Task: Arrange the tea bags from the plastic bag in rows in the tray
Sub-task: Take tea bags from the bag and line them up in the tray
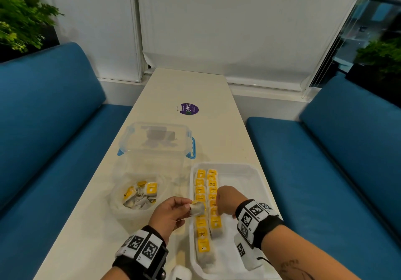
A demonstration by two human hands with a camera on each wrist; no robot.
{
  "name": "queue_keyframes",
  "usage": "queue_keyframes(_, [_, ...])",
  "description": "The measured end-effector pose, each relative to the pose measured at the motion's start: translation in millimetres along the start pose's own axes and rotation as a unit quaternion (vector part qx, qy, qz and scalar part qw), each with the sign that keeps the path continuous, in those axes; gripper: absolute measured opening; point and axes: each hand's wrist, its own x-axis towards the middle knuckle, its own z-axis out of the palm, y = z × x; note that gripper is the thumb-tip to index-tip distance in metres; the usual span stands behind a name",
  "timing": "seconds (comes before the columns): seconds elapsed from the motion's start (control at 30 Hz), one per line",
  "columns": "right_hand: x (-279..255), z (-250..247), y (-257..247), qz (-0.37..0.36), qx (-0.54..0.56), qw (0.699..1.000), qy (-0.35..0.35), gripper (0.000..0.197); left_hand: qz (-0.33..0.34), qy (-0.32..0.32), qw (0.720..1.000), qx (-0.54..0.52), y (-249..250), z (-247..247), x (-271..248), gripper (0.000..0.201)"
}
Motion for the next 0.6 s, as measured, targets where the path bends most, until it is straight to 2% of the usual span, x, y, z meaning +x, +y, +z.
queue_keyframes(0.07, [-2,-8,5,-0.016,0.039,0.998,0.049,0.013,0.003,-0.002,1.000,0.003,1,0,1,0.019])
queue_keyframes(0.13, [-7,-14,9,-0.026,0.156,0.984,0.076,0.013,0.003,-0.004,1.000,0.006,0,0,3,0.019])
queue_keyframes(0.2, [-15,-20,9,-0.050,0.262,0.961,0.069,0.018,0.000,-0.008,1.000,0.008,0,2,5,0.018])
queue_keyframes(0.27, [-24,-23,5,-0.083,0.312,0.946,0.036,0.022,-0.001,-0.014,1.000,0.015,0,5,6,0.018])
queue_keyframes(0.4, [-34,-21,1,-0.114,0.311,0.943,-0.022,0.028,0.010,-0.037,0.999,0.036,4,13,7,0.019])
queue_keyframes(0.5, [-35,-17,0,-0.111,0.322,0.940,-0.011,0.017,0.018,-0.045,0.998,0.041,7,17,6,0.020])
queue_keyframes(0.6, [-36,-16,1,-0.113,0.337,0.935,-0.011,0.025,0.027,-0.053,0.997,0.040,8,20,4,0.020])
